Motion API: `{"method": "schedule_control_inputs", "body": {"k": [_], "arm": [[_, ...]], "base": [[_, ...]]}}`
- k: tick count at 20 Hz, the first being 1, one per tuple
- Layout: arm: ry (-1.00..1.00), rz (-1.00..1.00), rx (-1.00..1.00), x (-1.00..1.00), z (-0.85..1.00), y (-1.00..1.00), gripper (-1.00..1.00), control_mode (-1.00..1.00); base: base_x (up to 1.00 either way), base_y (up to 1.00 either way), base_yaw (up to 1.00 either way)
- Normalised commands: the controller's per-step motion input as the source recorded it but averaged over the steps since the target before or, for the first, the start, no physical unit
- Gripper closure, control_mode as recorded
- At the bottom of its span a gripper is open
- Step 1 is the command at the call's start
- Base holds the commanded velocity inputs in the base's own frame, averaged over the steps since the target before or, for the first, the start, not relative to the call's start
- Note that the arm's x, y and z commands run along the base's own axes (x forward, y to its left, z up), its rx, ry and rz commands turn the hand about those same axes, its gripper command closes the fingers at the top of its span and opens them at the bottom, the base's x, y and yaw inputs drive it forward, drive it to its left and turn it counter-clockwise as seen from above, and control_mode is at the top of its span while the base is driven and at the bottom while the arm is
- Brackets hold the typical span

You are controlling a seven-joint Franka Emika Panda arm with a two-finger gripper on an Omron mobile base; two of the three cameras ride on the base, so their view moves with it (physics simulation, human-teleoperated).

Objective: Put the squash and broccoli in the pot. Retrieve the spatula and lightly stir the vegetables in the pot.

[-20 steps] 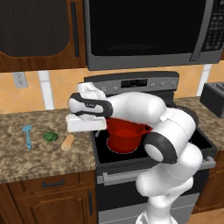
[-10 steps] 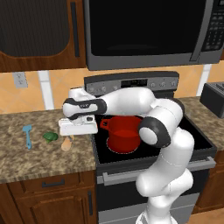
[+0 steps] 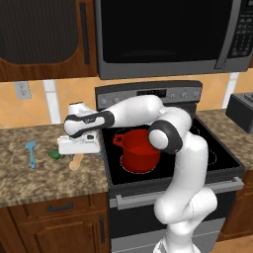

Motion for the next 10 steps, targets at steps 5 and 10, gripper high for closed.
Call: {"method": "schedule_control_inputs", "body": {"k": [5,10], "arm": [[0.00,-0.10,-0.08,0.33,-0.23,0.25,-1.00,-1.00],[0.02,-0.09,-0.07,0.32,-0.23,0.01,-1.00,-1.00]], "base": [[0.00,0.00,0.00],[0.00,0.00,0.00]]}}
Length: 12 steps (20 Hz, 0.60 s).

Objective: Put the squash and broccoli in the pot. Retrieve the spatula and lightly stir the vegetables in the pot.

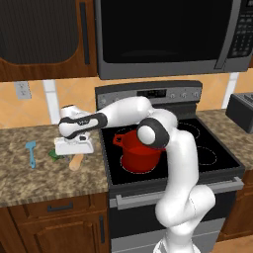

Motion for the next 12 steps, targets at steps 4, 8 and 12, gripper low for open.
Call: {"method": "schedule_control_inputs", "body": {"k": [4,8,12], "arm": [[0.01,-0.07,-0.04,0.29,-0.29,0.04,-1.00,-1.00],[0.01,-0.02,0.00,0.09,-0.29,0.03,-1.00,-1.00],[0.01,0.00,0.00,0.00,-0.34,0.00,-1.00,-1.00]], "base": [[0.00,0.00,0.00],[0.00,0.00,0.00],[0.00,0.00,0.00]]}}
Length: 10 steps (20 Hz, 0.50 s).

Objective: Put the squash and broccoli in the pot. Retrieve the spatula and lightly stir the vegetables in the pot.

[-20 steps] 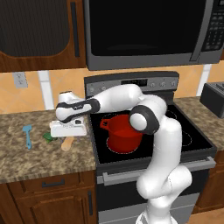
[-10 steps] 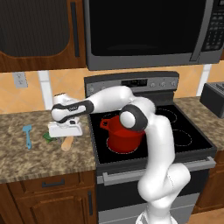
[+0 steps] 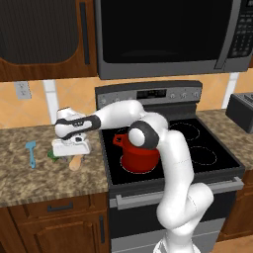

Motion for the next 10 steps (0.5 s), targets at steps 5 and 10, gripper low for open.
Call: {"method": "schedule_control_inputs", "body": {"k": [5,10], "arm": [[0.00,0.00,0.00,-0.10,-0.41,-0.03,1.00,-1.00],[0.00,0.00,0.00,-0.41,-0.70,-0.45,1.00,-1.00]], "base": [[0.00,0.00,0.00],[0.00,0.00,0.00]]}}
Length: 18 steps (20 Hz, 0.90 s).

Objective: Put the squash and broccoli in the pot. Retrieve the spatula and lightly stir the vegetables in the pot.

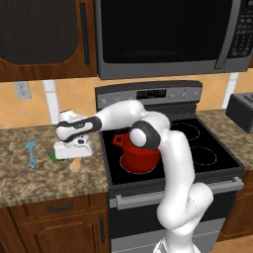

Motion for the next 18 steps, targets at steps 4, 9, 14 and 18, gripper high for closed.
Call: {"method": "schedule_control_inputs", "body": {"k": [4,9,14,18], "arm": [[0.00,0.00,-0.01,-0.50,-0.65,-0.43,1.00,-1.00],[-0.12,0.00,0.00,-0.89,-0.13,-0.38,1.00,-1.00],[-0.27,0.00,0.01,-0.59,0.36,-0.07,1.00,-1.00],[-0.32,0.00,0.10,-0.48,0.93,-0.25,1.00,-1.00]], "base": [[0.00,0.00,0.00],[0.00,0.00,0.00],[0.00,0.00,0.00],[0.00,0.00,0.00]]}}
